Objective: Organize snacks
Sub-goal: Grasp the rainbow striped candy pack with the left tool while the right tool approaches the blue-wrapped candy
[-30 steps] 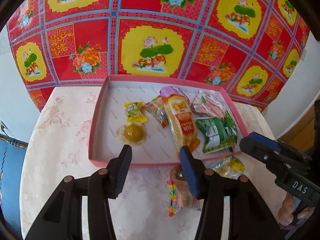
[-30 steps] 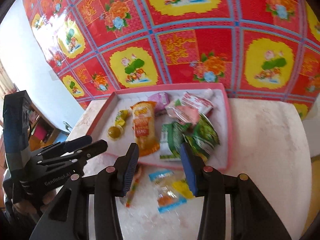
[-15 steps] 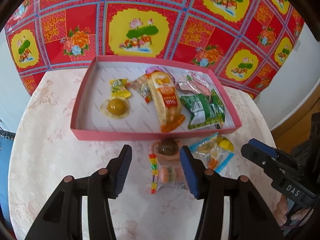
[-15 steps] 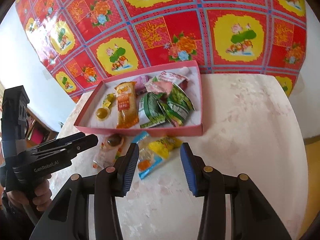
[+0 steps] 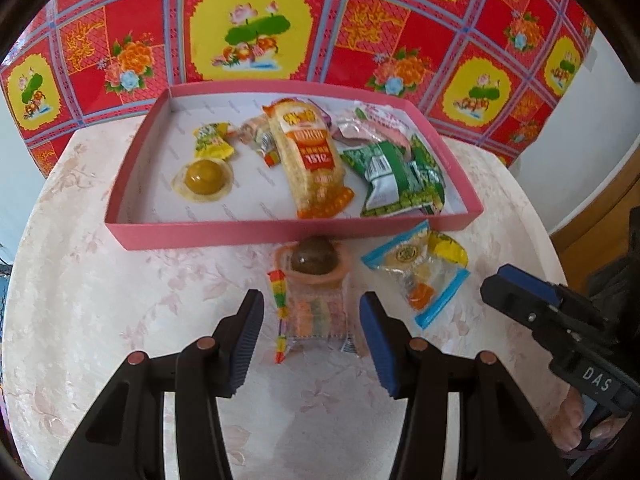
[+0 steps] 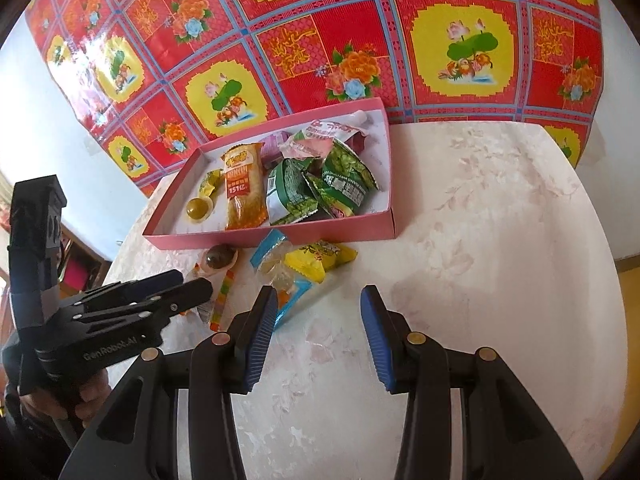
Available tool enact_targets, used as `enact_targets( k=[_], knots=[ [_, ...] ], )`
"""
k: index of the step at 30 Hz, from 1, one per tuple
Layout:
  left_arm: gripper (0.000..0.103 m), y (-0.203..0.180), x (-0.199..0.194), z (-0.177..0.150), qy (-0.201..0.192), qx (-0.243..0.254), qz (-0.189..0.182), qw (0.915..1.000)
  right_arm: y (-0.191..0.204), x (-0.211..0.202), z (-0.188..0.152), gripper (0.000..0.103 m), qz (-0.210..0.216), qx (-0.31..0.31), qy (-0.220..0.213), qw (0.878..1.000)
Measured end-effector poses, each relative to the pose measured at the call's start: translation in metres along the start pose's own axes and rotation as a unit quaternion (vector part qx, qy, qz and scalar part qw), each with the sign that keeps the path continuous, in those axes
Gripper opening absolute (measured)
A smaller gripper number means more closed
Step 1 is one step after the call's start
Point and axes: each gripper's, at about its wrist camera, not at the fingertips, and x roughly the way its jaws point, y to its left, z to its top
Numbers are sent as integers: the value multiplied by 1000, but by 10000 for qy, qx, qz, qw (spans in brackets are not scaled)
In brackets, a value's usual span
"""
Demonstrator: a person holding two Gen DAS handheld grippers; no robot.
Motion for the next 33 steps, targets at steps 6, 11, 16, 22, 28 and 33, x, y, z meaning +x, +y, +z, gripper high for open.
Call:
enact_targets(
  k=[6, 11, 16, 22, 28, 33],
  knots=[
    [53, -4, 9, -3, 5, 123, 121, 9999, 3, 3, -1, 44, 45, -35, 43, 10000],
    [52, -9, 11, -5, -68, 354, 232, 9991, 4, 6, -1, 44, 41, -36, 97, 9999],
    [45, -13, 11, -7, -155, 566, 355, 9976, 6, 11, -2, 44, 44, -46, 166, 9998],
    [41, -2, 4, -9, -211, 523, 282, 9980, 12, 18, -2, 44, 50, -103, 247, 9996],
    [41, 15, -12, -11, -356, 397, 312, 9981, 22, 27, 2, 44, 22, -202, 297, 9994],
    [41, 30, -18, -11, -427, 214, 312, 9984, 33, 36, 6, 44, -85, -350, 302, 9989]
  ],
)
